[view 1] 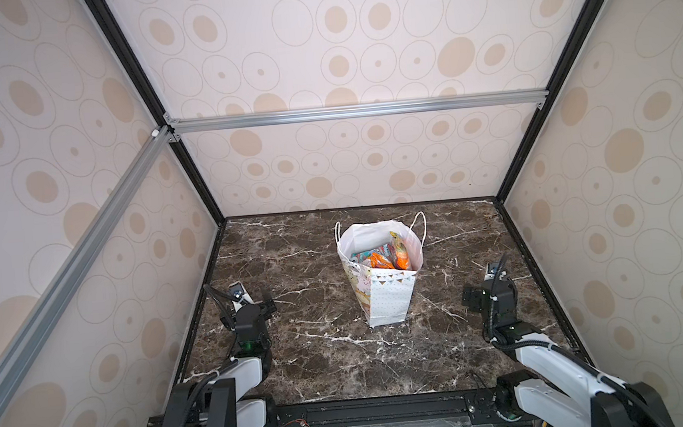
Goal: Place the snacks into the paper bag
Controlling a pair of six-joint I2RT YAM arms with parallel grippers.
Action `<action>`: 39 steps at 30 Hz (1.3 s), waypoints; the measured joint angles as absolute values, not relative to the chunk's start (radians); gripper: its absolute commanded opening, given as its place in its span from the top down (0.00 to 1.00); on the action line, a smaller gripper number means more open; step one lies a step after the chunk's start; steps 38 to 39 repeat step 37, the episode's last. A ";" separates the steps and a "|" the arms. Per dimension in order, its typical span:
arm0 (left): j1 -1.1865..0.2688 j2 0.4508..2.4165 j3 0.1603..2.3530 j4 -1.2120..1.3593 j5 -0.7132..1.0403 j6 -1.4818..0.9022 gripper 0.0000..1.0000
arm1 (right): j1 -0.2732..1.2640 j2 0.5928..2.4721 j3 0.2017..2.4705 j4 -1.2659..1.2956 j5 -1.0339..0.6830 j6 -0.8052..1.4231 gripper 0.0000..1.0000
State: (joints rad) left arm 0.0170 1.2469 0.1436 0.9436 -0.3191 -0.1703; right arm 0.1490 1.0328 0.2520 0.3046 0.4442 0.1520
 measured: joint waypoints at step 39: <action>-0.003 1.559 0.231 1.246 -0.052 -0.055 0.00 | 0.095 1.555 0.393 0.830 0.209 -0.013 0.00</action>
